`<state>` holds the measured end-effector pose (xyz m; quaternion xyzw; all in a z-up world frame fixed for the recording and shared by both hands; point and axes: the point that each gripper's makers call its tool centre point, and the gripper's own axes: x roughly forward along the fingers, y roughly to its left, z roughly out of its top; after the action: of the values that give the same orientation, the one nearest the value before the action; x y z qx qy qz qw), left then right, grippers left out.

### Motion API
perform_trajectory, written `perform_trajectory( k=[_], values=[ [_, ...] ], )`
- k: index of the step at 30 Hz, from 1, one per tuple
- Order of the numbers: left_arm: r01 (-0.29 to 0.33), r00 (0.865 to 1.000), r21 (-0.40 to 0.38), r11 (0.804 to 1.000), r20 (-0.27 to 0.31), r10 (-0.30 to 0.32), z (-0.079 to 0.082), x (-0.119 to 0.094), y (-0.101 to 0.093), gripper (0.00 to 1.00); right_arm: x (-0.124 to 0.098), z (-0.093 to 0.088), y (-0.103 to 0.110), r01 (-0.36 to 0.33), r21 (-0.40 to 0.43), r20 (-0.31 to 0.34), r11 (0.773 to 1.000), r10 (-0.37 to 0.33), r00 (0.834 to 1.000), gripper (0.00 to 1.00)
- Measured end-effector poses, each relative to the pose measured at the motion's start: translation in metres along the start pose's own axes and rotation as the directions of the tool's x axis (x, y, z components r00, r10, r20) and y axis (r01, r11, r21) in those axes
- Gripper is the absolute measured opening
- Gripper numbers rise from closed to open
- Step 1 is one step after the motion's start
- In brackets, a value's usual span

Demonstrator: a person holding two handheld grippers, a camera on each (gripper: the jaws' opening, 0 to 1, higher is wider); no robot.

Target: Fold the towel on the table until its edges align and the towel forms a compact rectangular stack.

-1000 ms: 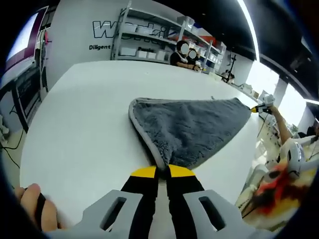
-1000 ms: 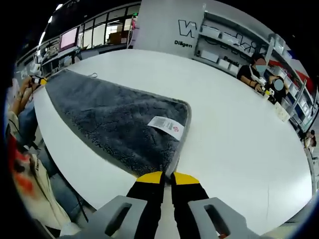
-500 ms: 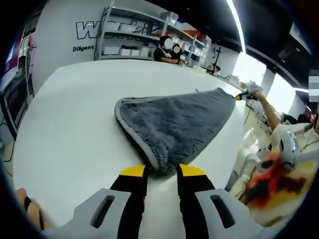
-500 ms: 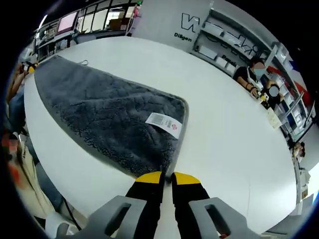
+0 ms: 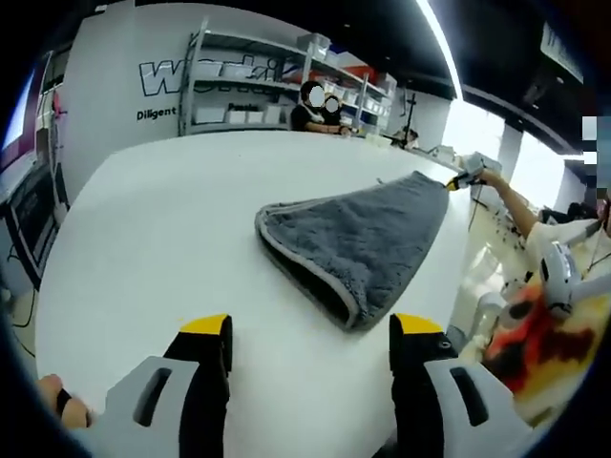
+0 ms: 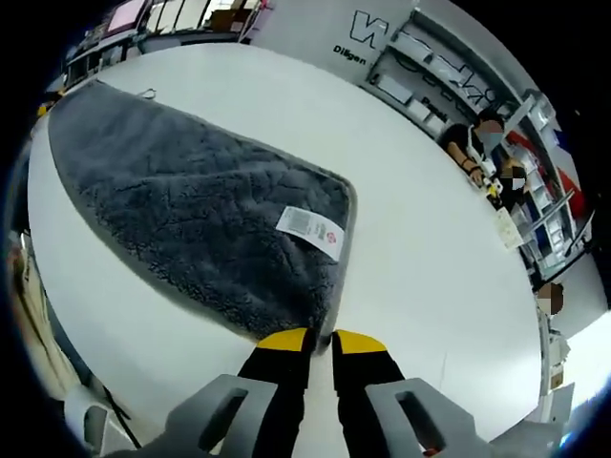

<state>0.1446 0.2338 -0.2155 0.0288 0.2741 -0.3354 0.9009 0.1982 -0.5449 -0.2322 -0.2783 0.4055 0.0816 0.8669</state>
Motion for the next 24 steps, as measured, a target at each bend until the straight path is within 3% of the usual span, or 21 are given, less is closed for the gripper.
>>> perform_trajectory(
  k=[4,8,12,18,21,24],
  values=[
    [0.017,0.999,0.008,1.0,0.04,-0.018,0.005,-0.001,-0.004,0.74,0.003,-0.002,-0.01,0.021,0.015,-0.006,1.0,-0.021,1.0,0.09],
    [0.032,0.996,0.004,0.999,0.083,-0.032,0.011,-0.002,-0.007,0.85,0.005,-0.003,-0.016,0.03,0.029,-0.014,0.999,-0.029,0.999,0.1],
    [0.032,0.992,0.015,0.999,0.119,-0.033,0.015,-0.004,-0.005,0.89,0.006,-0.006,-0.025,0.043,0.062,-0.022,0.997,-0.041,0.999,0.15],
    [0.108,0.971,-0.019,0.994,0.215,-0.102,0.026,-0.005,-0.015,0.96,0.006,-0.01,-0.033,0.073,0.092,-0.039,0.993,-0.07,0.997,0.18],
    [0.125,0.968,-0.012,0.992,0.22,-0.119,0.026,-0.004,-0.021,0.98,0.006,-0.012,-0.035,0.089,0.089,-0.048,0.992,-0.085,0.995,0.17],
    [0.118,0.977,0.005,0.993,0.181,-0.117,0.017,0.001,-0.024,0.99,0.005,-0.012,-0.034,0.096,0.089,-0.054,0.991,-0.092,0.994,0.16]
  ],
)
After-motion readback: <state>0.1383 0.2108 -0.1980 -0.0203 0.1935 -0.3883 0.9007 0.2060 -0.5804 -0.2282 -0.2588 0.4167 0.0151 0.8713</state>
